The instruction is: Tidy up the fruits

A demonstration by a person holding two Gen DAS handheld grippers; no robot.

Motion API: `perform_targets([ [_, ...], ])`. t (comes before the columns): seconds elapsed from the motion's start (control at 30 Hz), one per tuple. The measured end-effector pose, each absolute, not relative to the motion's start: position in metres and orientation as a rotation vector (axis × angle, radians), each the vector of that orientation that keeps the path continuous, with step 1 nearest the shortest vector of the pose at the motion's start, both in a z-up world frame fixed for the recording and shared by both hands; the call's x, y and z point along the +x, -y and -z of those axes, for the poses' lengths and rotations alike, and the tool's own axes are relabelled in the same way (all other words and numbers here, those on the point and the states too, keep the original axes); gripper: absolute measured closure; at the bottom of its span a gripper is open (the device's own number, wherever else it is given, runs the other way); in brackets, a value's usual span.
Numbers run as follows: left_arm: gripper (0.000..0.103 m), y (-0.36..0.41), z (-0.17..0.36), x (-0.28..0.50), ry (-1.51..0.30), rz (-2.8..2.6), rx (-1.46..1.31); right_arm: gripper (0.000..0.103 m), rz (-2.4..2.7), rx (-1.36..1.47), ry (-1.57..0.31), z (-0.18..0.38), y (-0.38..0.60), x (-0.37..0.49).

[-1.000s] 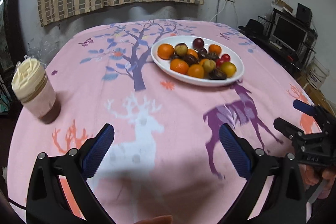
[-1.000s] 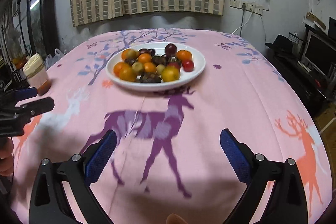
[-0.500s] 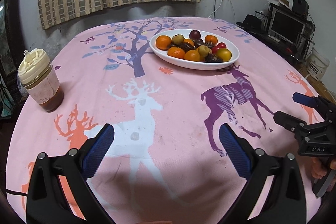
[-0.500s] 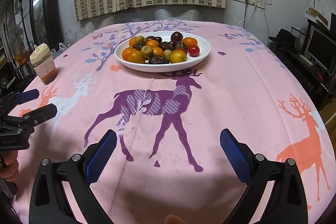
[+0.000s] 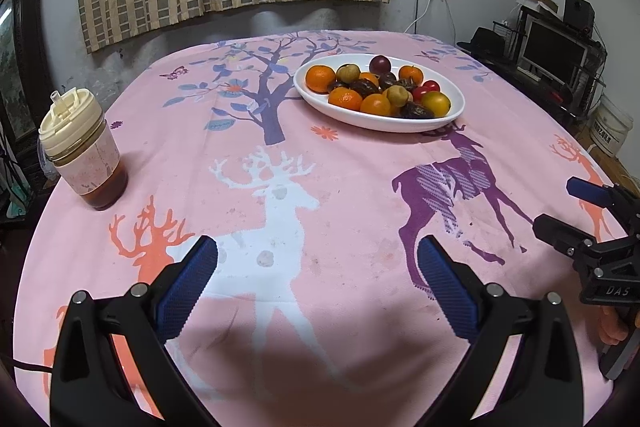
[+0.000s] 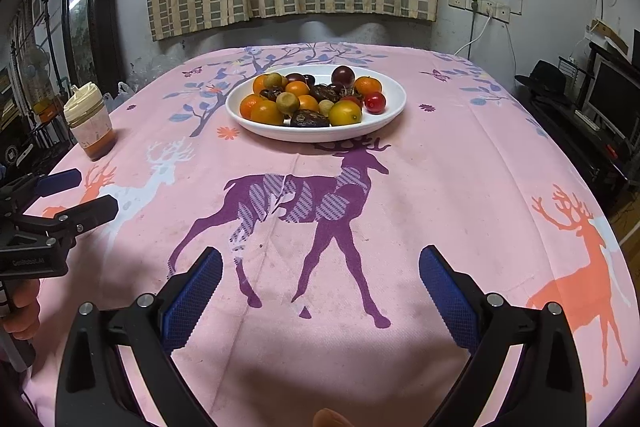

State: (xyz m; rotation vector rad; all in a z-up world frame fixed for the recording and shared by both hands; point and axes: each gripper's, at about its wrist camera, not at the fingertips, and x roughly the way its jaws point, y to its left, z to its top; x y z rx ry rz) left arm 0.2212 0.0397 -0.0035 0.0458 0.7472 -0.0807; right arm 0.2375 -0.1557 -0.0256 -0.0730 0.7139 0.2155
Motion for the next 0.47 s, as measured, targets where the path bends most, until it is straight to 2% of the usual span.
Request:
perform_targets([
  [0.47,0.005,-0.0365,0.0042,0.2193,-0.729,0.064,0.078,0.004,-0.214,-0.076,-0.722,0.0258,0.1552,0.2373],
])
